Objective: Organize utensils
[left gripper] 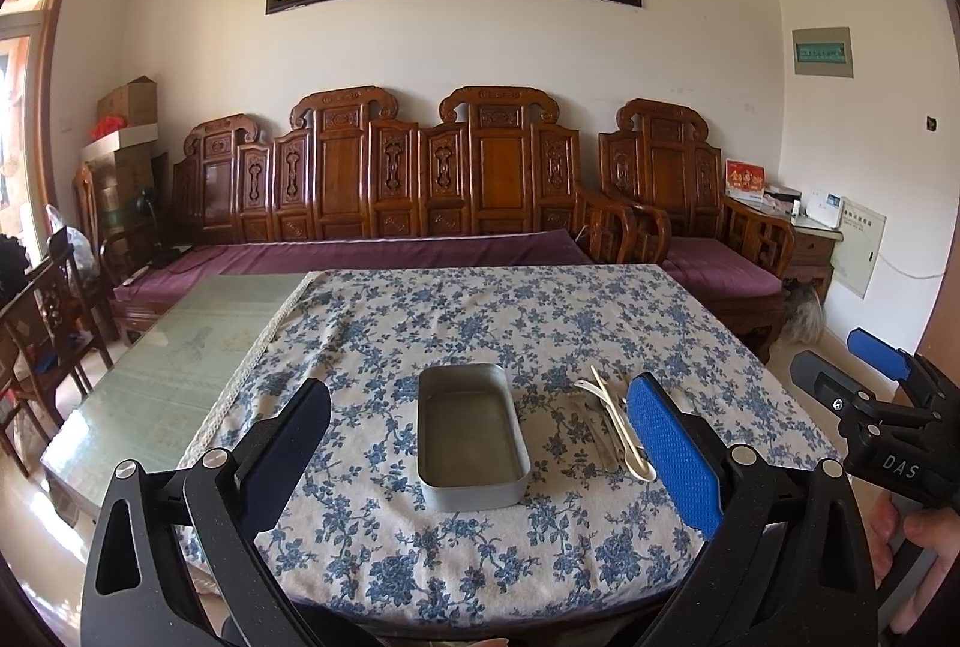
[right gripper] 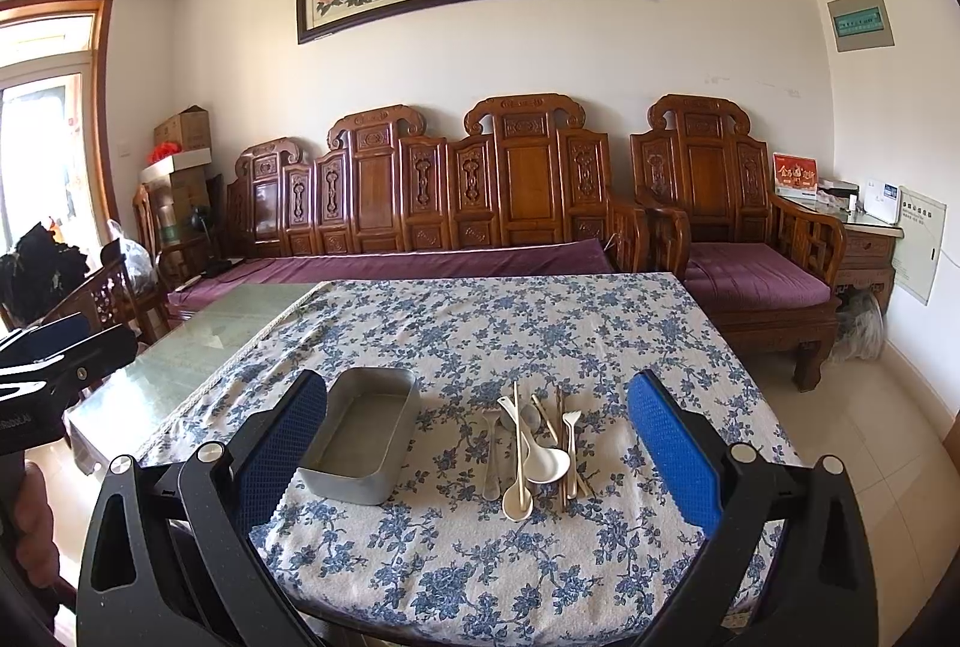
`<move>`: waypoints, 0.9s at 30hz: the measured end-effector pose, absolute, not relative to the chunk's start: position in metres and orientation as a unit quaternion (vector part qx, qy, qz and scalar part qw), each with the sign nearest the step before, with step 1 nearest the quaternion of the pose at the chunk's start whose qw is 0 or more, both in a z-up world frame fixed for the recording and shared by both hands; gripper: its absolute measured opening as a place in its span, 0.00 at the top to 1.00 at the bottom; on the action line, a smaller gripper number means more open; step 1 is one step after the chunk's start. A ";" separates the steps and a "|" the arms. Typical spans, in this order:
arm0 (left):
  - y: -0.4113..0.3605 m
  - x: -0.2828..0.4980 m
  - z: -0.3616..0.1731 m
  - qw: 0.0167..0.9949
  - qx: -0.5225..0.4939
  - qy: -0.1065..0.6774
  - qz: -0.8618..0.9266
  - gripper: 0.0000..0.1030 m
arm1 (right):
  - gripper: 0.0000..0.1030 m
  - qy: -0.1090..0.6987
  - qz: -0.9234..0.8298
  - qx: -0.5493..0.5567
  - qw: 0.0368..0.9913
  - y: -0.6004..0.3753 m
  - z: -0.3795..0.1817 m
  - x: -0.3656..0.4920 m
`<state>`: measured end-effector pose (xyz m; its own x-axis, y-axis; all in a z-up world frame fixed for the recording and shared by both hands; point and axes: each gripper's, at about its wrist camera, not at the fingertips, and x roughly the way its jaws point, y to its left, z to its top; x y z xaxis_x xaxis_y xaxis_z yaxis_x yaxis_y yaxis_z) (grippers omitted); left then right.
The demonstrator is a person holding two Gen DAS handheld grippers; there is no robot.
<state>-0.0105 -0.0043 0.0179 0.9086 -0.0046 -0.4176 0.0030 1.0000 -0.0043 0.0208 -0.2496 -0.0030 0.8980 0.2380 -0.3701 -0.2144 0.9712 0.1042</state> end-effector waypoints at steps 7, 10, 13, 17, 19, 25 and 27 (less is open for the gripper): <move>-0.005 -0.011 0.018 0.977 -0.002 0.214 -0.002 0.07 | 0.02 0.194 0.117 0.031 0.974 -0.249 0.000 0.020; -0.005 -0.010 0.016 0.977 -0.001 0.215 -0.002 0.07 | 0.02 0.194 0.117 0.031 0.974 -0.249 -0.001 0.020; -0.006 -0.009 0.013 0.975 0.000 0.220 -0.004 0.07 | 0.02 0.197 0.117 0.031 0.973 -0.247 -0.001 0.021; -0.007 -0.002 0.005 0.972 0.003 0.234 -0.007 0.07 | 0.02 0.202 0.116 0.033 0.972 -0.250 -0.009 0.025; -0.007 0.004 -0.003 0.969 0.004 0.245 -0.009 0.07 | 0.02 0.206 0.114 0.031 0.971 -0.251 -0.014 0.029; -0.010 0.024 -0.027 0.959 0.010 0.282 -0.012 0.07 | 0.02 0.221 0.111 0.031 0.968 -0.256 -0.035 0.044; -0.010 0.031 -0.035 0.956 0.012 0.294 -0.013 0.07 | 0.02 0.227 0.109 0.030 0.967 -0.257 -0.042 0.050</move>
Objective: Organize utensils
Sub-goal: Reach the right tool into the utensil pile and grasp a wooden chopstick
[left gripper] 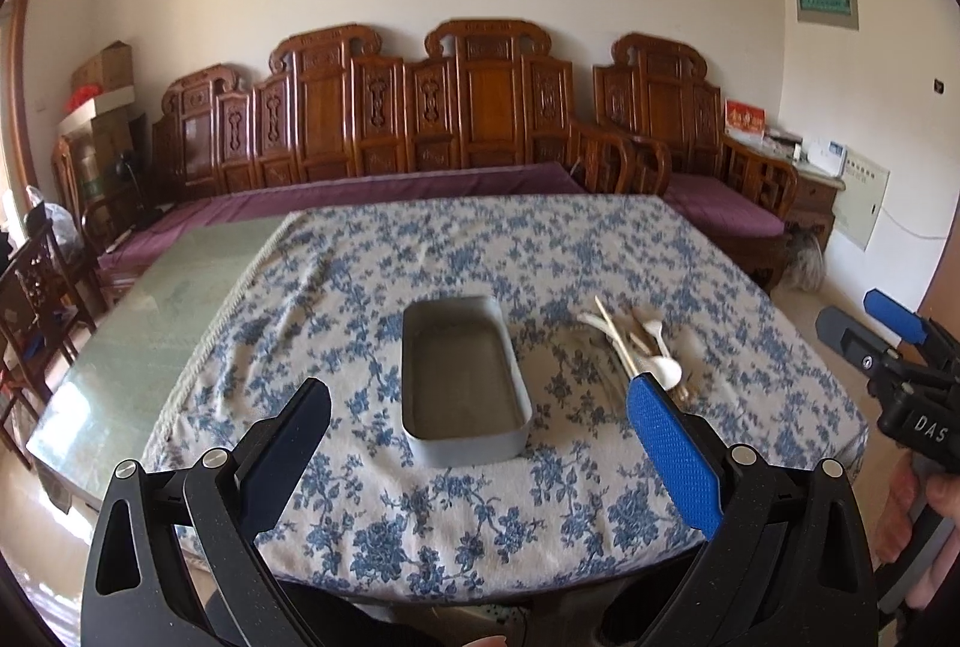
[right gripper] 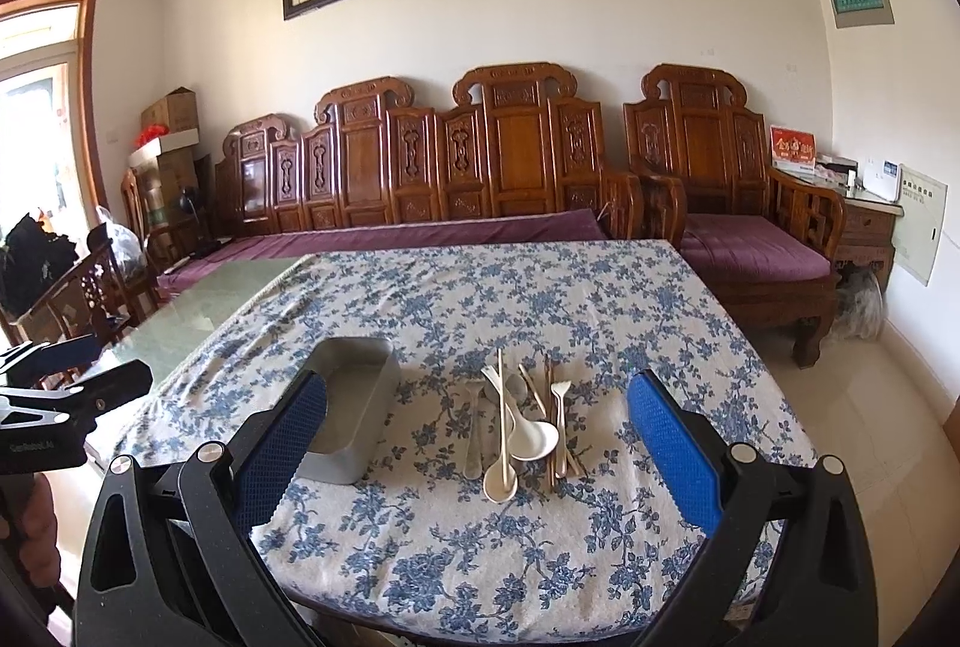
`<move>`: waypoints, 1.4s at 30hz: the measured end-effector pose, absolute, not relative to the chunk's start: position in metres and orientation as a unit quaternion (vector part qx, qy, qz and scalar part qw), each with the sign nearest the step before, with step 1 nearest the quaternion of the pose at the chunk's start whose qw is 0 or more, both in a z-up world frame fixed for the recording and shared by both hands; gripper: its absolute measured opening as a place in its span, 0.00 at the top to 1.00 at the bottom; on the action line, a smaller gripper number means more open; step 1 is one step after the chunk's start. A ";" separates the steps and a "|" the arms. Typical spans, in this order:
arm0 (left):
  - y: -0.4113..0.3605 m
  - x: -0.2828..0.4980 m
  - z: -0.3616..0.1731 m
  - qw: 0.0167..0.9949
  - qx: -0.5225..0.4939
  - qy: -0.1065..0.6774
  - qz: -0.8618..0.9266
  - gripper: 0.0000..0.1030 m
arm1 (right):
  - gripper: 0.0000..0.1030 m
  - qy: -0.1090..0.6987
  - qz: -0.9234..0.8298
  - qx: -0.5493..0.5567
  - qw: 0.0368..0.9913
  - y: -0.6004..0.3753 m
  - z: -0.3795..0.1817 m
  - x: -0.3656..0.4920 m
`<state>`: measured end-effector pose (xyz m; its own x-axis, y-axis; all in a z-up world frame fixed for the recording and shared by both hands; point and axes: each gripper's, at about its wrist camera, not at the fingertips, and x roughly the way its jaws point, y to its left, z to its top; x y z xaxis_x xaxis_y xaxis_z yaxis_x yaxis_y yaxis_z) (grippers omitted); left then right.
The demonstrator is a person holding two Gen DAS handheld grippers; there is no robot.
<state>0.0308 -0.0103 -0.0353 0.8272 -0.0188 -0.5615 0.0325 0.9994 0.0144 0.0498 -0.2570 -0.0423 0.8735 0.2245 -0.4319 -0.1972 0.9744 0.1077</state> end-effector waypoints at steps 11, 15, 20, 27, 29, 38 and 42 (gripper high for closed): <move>-0.016 0.068 -0.070 0.940 0.018 0.339 -0.025 0.07 | 0.14 0.260 0.113 0.022 0.959 -0.264 -0.083 0.091; -0.020 0.085 -0.079 0.937 0.024 0.347 -0.027 0.07 | 0.23 0.273 0.119 0.020 0.954 -0.267 -0.096 0.111; -0.023 0.106 -0.087 0.933 0.023 0.357 -0.038 0.07 | 0.35 0.289 0.120 0.021 0.950 -0.271 -0.109 0.137; -0.030 0.131 -0.094 0.932 0.026 0.359 -0.048 0.07 | 0.54 0.318 0.123 0.023 0.940 -0.278 -0.130 0.170; -0.032 0.138 -0.098 0.930 0.023 0.363 -0.052 0.07 | 0.58 0.329 0.127 0.025 0.935 -0.279 -0.139 0.181; -0.039 0.159 -0.113 0.924 0.025 0.378 -0.057 0.07 | 0.69 0.377 0.164 0.025 0.911 -0.261 -0.185 0.222; -0.041 0.167 -0.120 0.920 0.028 0.386 -0.058 0.07 | 0.77 0.398 0.179 0.007 0.900 -0.242 -0.207 0.244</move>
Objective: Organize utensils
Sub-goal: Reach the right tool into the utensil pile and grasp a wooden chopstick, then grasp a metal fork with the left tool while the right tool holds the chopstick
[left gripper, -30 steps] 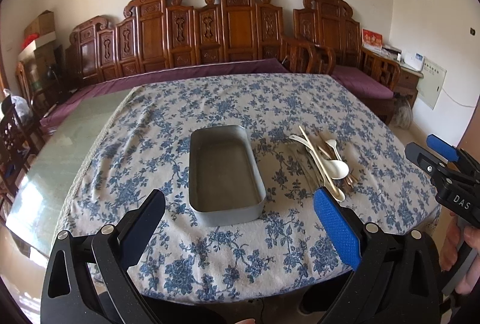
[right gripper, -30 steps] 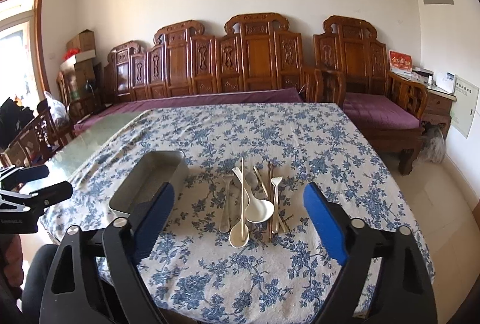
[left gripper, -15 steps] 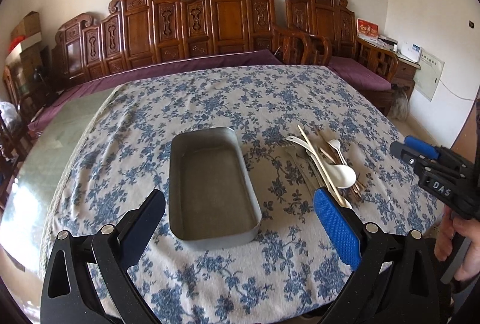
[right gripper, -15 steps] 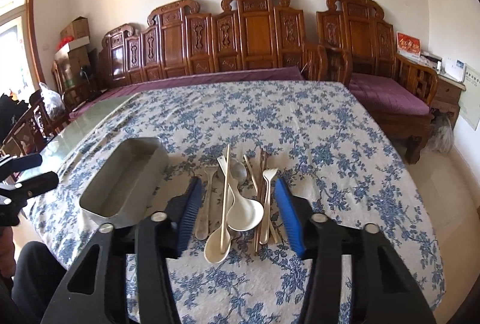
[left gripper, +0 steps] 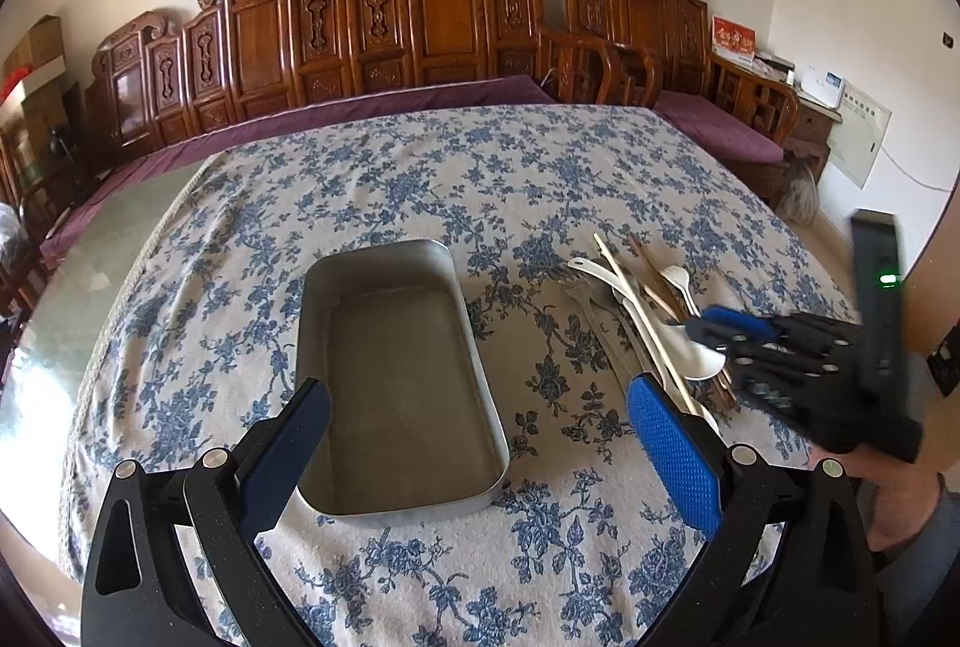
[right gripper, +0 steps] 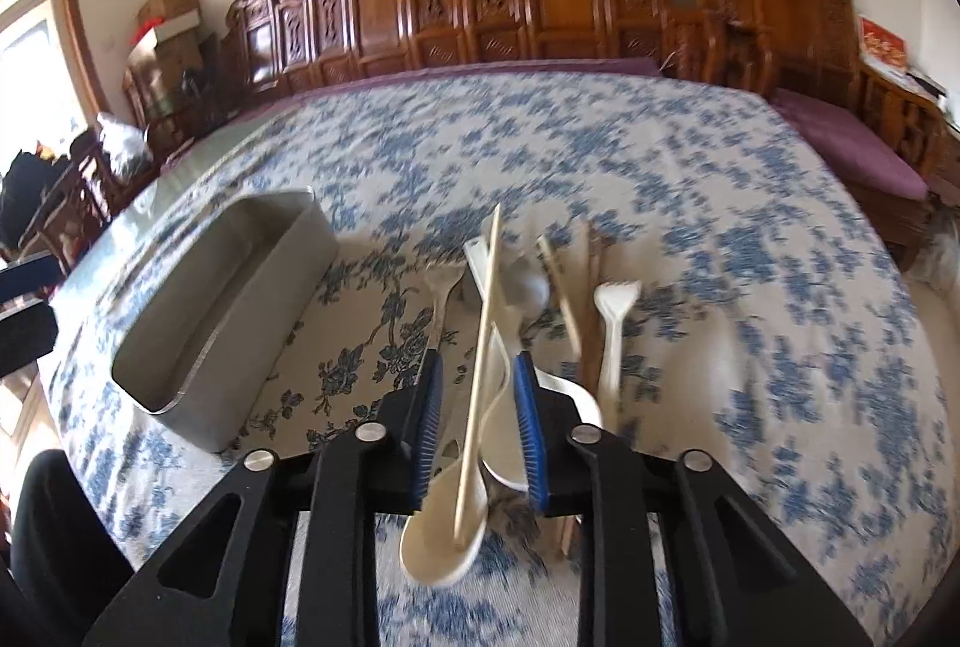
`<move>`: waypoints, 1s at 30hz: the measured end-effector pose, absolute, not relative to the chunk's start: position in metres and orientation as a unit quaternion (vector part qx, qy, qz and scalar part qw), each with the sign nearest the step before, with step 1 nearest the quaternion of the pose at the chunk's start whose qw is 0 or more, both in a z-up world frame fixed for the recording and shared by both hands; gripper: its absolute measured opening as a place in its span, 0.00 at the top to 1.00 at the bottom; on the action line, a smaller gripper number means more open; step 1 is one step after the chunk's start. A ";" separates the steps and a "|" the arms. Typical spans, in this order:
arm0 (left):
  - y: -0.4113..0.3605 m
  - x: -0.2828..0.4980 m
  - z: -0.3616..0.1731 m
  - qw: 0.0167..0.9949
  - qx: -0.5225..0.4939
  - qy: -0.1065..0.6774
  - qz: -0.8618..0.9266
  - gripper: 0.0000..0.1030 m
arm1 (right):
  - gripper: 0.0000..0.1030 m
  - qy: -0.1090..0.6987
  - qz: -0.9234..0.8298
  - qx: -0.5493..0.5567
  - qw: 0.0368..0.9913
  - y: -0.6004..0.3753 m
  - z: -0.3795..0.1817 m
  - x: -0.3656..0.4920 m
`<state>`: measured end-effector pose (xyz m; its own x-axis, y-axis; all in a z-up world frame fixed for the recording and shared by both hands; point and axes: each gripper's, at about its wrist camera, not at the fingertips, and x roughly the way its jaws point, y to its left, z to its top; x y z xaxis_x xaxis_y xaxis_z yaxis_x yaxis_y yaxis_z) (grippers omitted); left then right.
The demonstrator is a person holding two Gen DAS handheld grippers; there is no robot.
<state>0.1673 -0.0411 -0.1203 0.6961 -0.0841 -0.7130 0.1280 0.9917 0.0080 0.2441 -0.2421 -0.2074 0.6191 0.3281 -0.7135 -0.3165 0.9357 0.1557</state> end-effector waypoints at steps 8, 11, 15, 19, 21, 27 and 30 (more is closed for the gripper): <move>-0.046 0.178 -0.124 0.918 0.039 0.392 -0.053 0.07 | 0.89 0.432 0.187 -0.006 0.882 -0.231 -0.239 0.264; -0.052 0.183 -0.126 0.917 0.042 0.394 -0.053 0.07 | 0.94 0.434 0.191 0.004 0.880 -0.235 -0.241 0.266; -0.059 0.188 -0.131 0.914 0.043 0.399 -0.055 0.07 | 0.94 0.422 0.202 0.032 0.883 -0.246 -0.234 0.265; -0.069 0.198 -0.138 0.911 0.046 0.406 -0.058 0.07 | 0.94 0.408 0.205 0.061 0.888 -0.263 -0.225 0.265; -0.075 0.204 -0.143 0.908 0.048 0.411 -0.061 0.07 | 0.94 0.402 0.202 0.073 0.890 -0.272 -0.223 0.266; -0.096 0.220 -0.153 0.904 0.053 0.417 -0.081 0.07 | 0.94 0.390 0.173 0.097 0.899 -0.307 -0.222 0.274; -0.106 0.230 -0.162 0.902 0.055 0.420 -0.085 0.15 | 0.94 0.390 0.160 0.103 0.901 -0.320 -0.226 0.279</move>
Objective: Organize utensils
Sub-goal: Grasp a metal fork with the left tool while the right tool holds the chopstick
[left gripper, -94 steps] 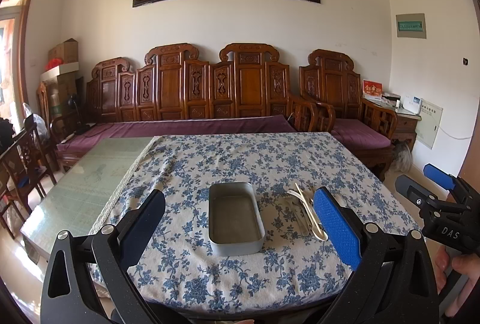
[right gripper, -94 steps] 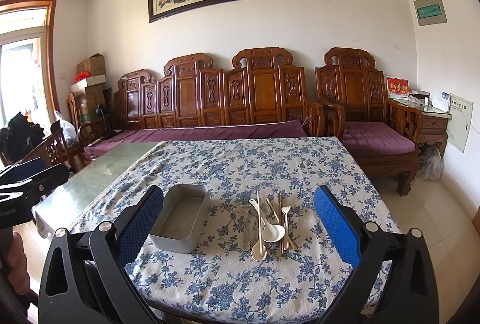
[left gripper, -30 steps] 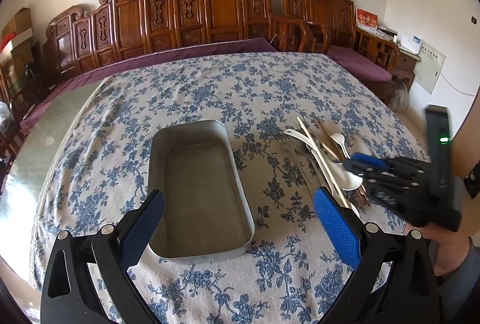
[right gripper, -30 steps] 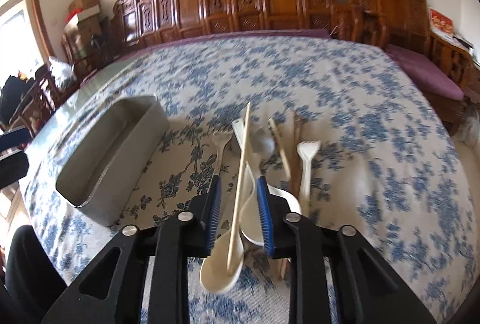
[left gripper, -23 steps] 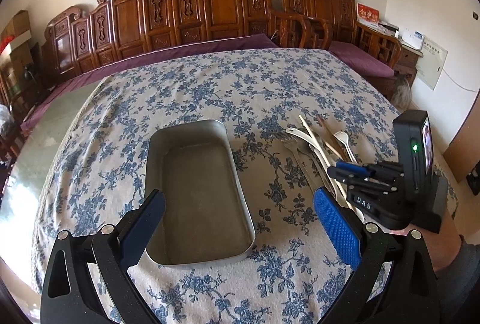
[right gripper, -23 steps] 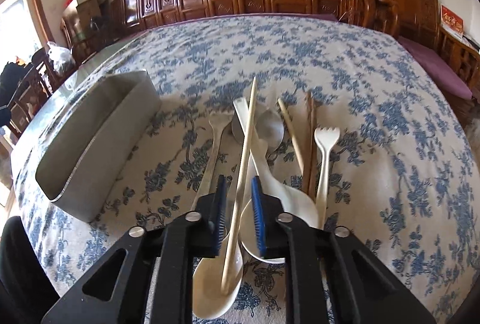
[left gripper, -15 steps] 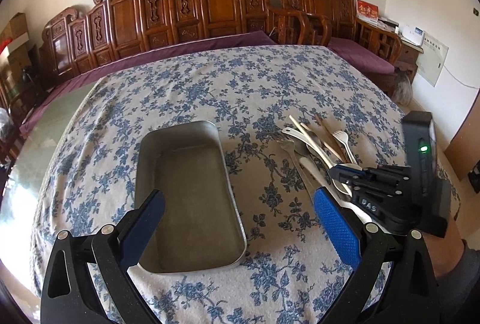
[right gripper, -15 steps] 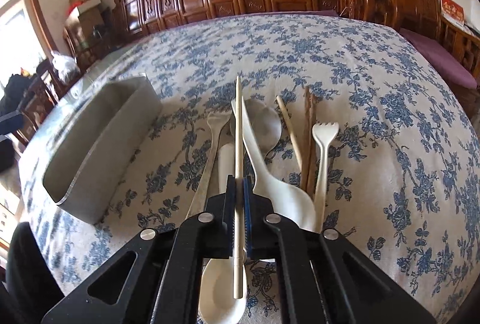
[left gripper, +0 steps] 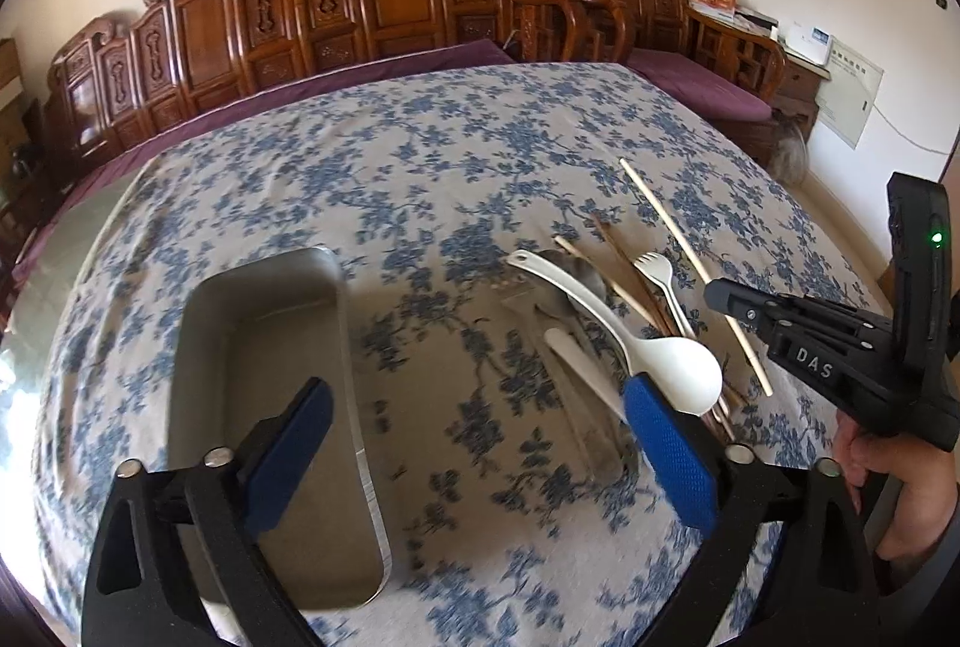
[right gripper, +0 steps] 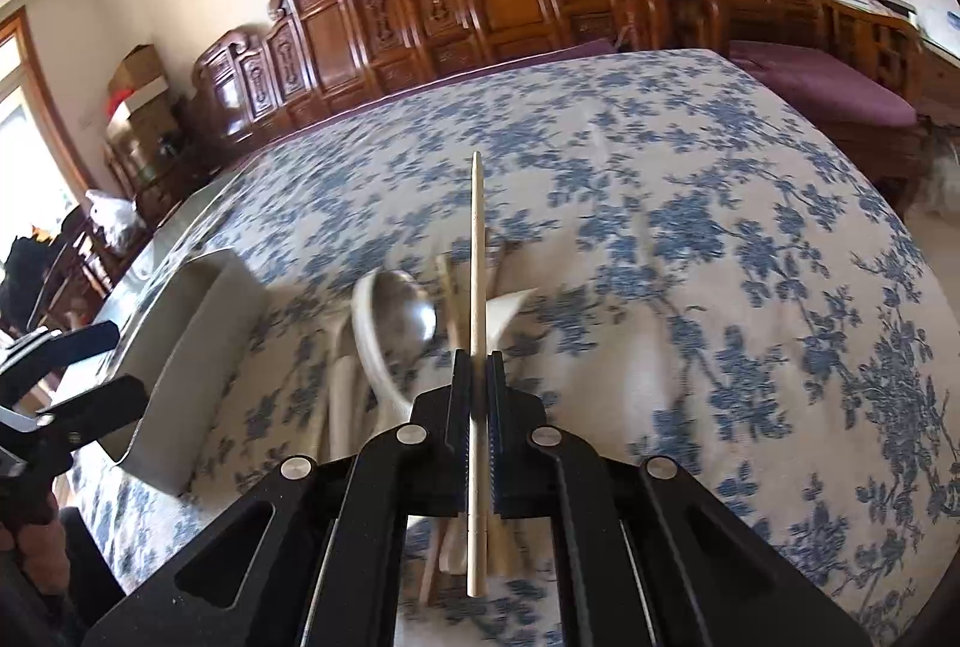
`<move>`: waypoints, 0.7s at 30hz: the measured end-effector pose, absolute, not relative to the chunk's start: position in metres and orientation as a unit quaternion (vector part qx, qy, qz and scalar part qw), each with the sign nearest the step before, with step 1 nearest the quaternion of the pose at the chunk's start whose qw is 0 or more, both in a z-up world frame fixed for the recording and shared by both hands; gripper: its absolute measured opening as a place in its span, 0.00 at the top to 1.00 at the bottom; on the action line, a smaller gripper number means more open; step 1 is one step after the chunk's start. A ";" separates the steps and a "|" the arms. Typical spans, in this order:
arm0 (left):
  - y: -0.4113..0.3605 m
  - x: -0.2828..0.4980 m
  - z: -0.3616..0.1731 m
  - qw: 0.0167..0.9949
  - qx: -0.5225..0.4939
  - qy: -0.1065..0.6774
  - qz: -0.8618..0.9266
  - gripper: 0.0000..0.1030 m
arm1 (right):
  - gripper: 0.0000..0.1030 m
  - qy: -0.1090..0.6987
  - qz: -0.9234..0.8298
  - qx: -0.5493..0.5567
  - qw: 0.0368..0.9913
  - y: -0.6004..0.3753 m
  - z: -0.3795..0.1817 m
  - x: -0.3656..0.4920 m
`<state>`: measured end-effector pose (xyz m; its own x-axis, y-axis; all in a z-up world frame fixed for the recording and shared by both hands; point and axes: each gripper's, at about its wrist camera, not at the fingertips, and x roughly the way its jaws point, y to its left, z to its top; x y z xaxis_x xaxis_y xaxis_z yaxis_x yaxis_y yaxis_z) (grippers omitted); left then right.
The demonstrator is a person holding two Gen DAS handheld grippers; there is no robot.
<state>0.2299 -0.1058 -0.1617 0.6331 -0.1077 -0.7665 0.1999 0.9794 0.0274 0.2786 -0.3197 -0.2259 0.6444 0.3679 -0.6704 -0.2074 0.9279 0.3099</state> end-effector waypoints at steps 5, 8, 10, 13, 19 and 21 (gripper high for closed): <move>-0.123 0.252 -0.184 0.888 0.052 0.447 -0.091 0.35 | 0.94 0.390 0.156 0.105 0.902 -0.324 -0.229 0.282; -0.131 0.261 -0.198 0.880 0.055 0.462 -0.090 0.44 | 0.94 0.388 0.159 0.106 0.902 -0.324 -0.229 0.283; -0.137 0.266 -0.208 0.874 0.058 0.473 -0.091 0.49 | 0.94 0.388 0.160 0.108 0.901 -0.323 -0.229 0.284; -0.140 0.273 -0.221 0.866 0.060 0.490 -0.082 0.58 | 0.94 0.386 0.162 0.111 0.901 -0.323 -0.228 0.285; -0.139 0.279 -0.233 0.857 0.039 0.507 -0.086 0.61 | 0.94 0.384 0.165 0.116 0.901 -0.321 -0.226 0.285; -0.141 0.282 -0.235 0.854 0.040 0.511 -0.086 0.64 | 0.94 0.383 0.166 0.116 0.901 -0.320 -0.225 0.285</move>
<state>0.2818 -0.1409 -0.2351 0.4628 -0.1059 -0.8801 0.1880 0.9820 -0.0193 0.2845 -0.3204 -0.2252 0.6509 0.3883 -0.6523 -0.2102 0.9179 0.3365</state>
